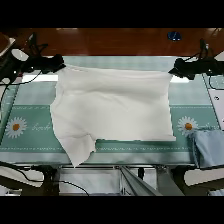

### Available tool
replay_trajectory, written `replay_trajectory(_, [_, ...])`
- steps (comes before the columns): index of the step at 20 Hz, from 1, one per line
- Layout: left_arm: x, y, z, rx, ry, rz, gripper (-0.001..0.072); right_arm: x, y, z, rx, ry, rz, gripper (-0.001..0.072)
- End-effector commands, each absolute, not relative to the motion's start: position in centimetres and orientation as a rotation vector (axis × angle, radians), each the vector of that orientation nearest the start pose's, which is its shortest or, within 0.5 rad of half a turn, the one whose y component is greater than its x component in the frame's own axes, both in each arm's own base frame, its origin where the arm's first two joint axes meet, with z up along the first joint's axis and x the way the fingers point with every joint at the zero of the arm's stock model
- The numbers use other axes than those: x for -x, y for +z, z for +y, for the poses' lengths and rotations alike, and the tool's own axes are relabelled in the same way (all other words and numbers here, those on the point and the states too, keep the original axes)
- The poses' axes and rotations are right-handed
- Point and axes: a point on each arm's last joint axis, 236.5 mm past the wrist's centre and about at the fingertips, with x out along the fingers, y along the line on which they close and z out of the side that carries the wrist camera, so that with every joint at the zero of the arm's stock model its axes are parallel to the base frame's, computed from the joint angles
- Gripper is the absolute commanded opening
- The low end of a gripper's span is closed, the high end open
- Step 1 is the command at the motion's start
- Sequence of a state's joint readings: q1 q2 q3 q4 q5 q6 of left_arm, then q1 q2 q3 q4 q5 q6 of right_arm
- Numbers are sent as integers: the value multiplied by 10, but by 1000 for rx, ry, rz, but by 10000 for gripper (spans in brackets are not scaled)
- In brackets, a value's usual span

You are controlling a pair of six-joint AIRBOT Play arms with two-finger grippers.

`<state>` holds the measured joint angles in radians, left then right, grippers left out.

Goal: Fold the shirts.

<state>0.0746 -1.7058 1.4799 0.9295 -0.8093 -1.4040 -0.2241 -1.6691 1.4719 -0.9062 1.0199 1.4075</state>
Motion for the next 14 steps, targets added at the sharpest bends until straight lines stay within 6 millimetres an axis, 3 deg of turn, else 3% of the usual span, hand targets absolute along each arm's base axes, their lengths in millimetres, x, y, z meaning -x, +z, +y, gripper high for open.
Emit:
replay_trajectory(1, [-544, -39, -80, 589, -264, 1091, 21, -537, -27, 20, -713, 206, 1105, 21])
replay_trajectory(3, [-534, -38, -83, 593, -285, 1131, 21, -532, -21, 21, -718, 222, 1119, 21])
replay_trajectory(5, [-522, -19, -79, 537, -348, 1141, 21, -516, -5, 14, -702, 268, 1154, 21])
replay_trajectory(8, [-477, -5, -56, 456, -420, 1268, 21, -476, 15, -6, -661, 306, 1239, 21])
replay_trajectory(11, [-430, -23, -42, 423, -446, 1452, 21, -434, 3, -23, -565, 276, 1405, 21])
replay_trajectory(14, [-407, -52, -48, 458, -436, 1531, 21, -412, -28, -8, -570, 287, 1495, 21])
